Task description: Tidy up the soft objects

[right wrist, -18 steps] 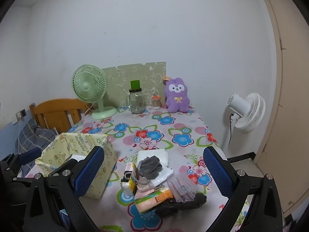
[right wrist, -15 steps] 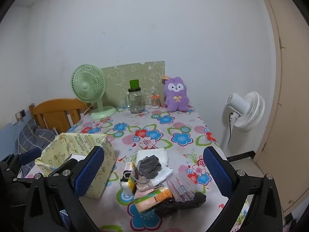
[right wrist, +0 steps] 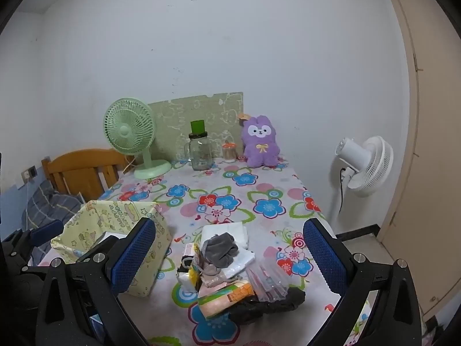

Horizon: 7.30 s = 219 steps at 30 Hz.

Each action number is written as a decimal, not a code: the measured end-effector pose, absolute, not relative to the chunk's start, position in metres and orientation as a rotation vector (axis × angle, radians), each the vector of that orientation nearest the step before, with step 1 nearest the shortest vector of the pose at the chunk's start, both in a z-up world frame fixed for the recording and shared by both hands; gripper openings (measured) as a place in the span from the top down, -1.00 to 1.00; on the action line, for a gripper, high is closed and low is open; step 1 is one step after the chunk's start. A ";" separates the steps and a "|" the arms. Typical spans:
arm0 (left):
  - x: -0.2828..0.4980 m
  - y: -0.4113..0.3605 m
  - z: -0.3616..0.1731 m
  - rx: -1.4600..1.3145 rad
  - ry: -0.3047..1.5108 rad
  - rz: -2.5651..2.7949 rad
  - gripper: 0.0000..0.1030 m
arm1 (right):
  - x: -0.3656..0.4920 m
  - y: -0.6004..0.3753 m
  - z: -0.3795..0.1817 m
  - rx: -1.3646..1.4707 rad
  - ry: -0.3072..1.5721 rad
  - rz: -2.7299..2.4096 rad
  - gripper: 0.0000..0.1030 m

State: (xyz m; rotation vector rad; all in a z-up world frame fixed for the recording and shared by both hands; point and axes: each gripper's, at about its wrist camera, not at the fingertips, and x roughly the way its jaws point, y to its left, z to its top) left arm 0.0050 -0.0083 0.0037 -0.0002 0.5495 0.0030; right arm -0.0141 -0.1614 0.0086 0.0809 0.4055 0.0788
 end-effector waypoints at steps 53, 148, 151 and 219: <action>0.005 -0.008 0.003 0.002 0.546 0.020 -0.98 | -0.015 -0.161 0.011 0.078 0.406 0.089 -0.99; 0.025 -0.114 -0.116 0.169 0.783 -0.192 -0.77 | 0.016 -0.222 -0.126 0.232 0.778 -0.020 -0.20; 0.028 -0.115 -0.117 0.163 0.787 -0.196 -0.77 | 0.019 -0.222 -0.126 0.232 0.778 -0.015 -0.04; 0.040 -0.046 0.007 0.059 0.606 -0.157 -0.09 | 0.039 -0.142 0.013 0.085 0.542 0.095 0.10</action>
